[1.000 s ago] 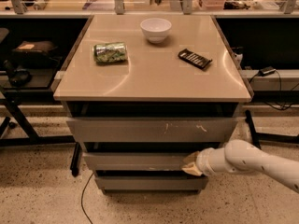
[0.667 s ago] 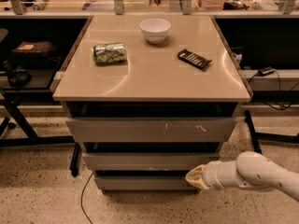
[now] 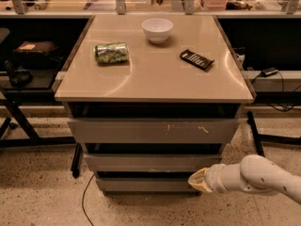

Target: Close middle drawer

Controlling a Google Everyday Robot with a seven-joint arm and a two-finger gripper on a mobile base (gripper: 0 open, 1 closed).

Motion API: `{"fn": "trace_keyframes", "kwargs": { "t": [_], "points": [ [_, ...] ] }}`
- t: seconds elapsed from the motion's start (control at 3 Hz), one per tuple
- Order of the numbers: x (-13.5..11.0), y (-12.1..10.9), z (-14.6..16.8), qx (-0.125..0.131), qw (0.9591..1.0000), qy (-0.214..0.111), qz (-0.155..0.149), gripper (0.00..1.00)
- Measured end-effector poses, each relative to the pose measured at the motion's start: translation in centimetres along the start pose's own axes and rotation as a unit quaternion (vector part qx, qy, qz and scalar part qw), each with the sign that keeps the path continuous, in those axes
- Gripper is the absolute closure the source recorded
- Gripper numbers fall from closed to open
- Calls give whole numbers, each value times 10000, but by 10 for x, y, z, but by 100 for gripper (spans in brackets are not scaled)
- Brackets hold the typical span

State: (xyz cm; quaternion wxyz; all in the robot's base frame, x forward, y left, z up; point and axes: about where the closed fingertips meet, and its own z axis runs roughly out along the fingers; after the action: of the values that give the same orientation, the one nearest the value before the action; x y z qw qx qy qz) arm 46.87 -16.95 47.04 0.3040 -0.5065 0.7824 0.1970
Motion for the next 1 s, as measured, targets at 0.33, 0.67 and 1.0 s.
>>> {"fn": "trace_keyframes", "kwargs": {
  "t": [0.33, 0.67, 1.0],
  "points": [
    [0, 0, 0, 0, 10000, 0, 0, 43],
    [0, 0, 0, -1, 10000, 0, 0, 19],
    [0, 0, 0, -1, 10000, 0, 0, 0]
  ]
}}
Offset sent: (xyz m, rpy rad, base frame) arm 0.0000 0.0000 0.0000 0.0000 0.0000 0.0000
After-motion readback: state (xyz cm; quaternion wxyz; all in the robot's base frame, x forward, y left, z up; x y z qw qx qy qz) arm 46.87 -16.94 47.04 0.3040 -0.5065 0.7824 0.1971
